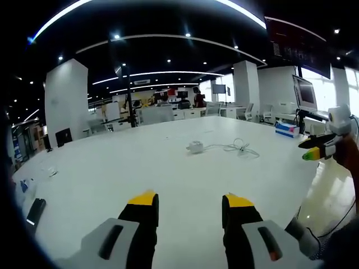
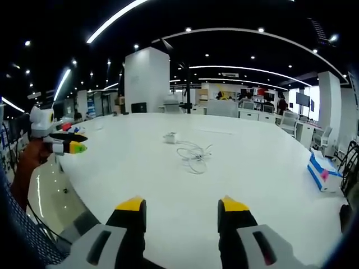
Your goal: Plug the desk Type‑C cable into the charger adapter.
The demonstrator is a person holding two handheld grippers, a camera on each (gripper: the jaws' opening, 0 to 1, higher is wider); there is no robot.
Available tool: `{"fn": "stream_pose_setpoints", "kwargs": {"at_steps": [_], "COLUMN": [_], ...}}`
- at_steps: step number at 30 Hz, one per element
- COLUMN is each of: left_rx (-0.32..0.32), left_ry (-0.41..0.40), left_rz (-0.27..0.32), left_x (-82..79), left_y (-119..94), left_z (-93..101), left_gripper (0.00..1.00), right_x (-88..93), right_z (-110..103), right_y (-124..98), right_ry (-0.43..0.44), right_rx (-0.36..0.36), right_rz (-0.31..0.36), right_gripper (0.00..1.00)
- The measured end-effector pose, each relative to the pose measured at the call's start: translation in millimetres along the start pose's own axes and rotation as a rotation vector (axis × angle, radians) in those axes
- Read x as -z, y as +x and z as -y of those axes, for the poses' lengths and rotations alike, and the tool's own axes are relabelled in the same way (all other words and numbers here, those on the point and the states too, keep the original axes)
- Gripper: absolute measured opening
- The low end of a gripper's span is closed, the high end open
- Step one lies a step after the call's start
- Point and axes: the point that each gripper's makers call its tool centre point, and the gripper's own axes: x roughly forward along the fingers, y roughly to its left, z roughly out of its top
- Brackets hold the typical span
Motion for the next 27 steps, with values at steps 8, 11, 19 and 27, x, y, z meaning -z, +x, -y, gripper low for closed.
{"fn": "stream_pose_setpoints", "kwargs": {"at_steps": [8, 11, 19, 27], "left_rx": [-0.005, -0.01, -0.015, -0.015], "left_ry": [-0.005, -0.002, -0.006, -0.008], "left_rz": [-0.007, -0.005, -0.01, -0.005], "left_x": [2.4, 2.4, 5.8, 5.1], "left_y": [-1.3, -1.8, -2.0, -1.3], "left_z": [-0.3, -1.5, -2.9, -3.2], "left_gripper": [0.45, 0.45, 0.45, 0.45], "right_x": [0.6, 1.5, 5.3, 3.8], "right_z": [-1.6, -2.0, -2.7, -2.6], "right_y": [-0.6, 0.8, 2.7, 3.3], "right_ry": [-0.001, -0.006, -0.001, -0.005], "right_rx": [0.0, 0.001, -0.002, -0.003], "right_rz": [0.0, -0.005, -0.013, -0.012], "right_gripper": [0.53, 0.53, 0.53, 0.53]}}
